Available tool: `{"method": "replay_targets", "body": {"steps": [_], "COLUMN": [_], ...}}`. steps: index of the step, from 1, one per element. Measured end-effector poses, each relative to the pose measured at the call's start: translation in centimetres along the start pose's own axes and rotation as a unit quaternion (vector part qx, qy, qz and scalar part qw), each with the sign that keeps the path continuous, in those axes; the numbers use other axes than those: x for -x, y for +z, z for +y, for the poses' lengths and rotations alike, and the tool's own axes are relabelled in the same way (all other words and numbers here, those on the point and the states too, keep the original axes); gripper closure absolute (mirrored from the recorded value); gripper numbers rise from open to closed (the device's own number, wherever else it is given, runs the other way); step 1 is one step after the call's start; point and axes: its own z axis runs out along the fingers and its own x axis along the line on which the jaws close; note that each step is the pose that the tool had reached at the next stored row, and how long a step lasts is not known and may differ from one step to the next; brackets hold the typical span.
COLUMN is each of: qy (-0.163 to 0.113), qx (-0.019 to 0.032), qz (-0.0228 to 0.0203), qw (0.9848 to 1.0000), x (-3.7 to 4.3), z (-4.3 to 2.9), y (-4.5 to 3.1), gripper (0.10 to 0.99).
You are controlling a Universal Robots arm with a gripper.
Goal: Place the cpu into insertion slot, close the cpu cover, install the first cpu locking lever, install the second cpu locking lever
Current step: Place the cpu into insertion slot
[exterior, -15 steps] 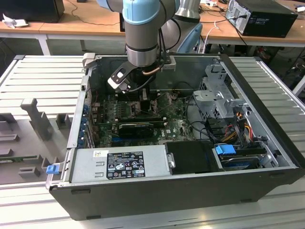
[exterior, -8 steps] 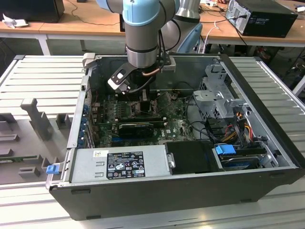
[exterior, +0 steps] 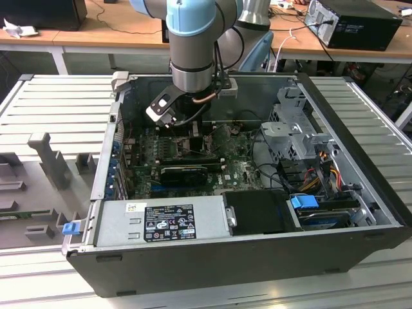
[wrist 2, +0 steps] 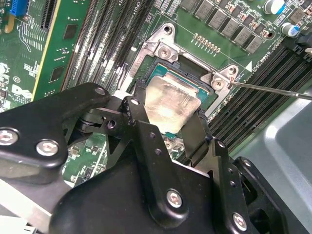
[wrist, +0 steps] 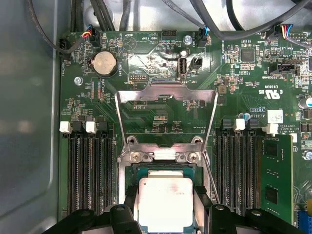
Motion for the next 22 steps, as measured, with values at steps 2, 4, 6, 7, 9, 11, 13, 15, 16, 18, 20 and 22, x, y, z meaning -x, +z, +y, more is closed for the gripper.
{"method": "replay_targets", "body": {"steps": [2, 4, 6, 7, 9, 11, 13, 15, 16, 18, 20, 22], "qy": [0.0, 0.0, 0.0, 0.0, 0.0, 0.0, 0.0, 0.0, 0.0, 0.0, 0.0, 0.0], "qx": [0.0, 0.0, 0.0, 0.0, 0.0, 0.0, 0.0, 0.0, 0.0, 0.0, 0.0, 0.0], "qz": [0.0, 0.0, 0.0, 0.0, 0.0, 0.0, 0.0, 0.0, 0.0, 0.0, 0.0, 0.0], "qw": [1.0, 1.0, 1.0, 1.0, 1.0, 1.0, 1.0, 1.0, 1.0, 1.0, 1.0, 1.0], "x": [0.0, 0.0, 0.0, 0.0, -0.02, -0.02, -0.03, -0.03, -0.03, -0.03, -0.03, -0.04], "z": [0.0, 0.0, 0.0, 0.0, 0.05, 0.07, 0.08, 0.09, 0.09, 0.09, 0.1, 0.12], "y": [0.01, 0.01, 0.01, -0.05, -0.82, -1.17, -1.33, -1.44, -1.48, -1.56, -1.74, -2.03], "gripper": [0.549, 0.537, 0.475, 0.475, 0.475, 0.62, 0.737, 0.922, 0.922, 0.98, 0.98, 0.98]}}
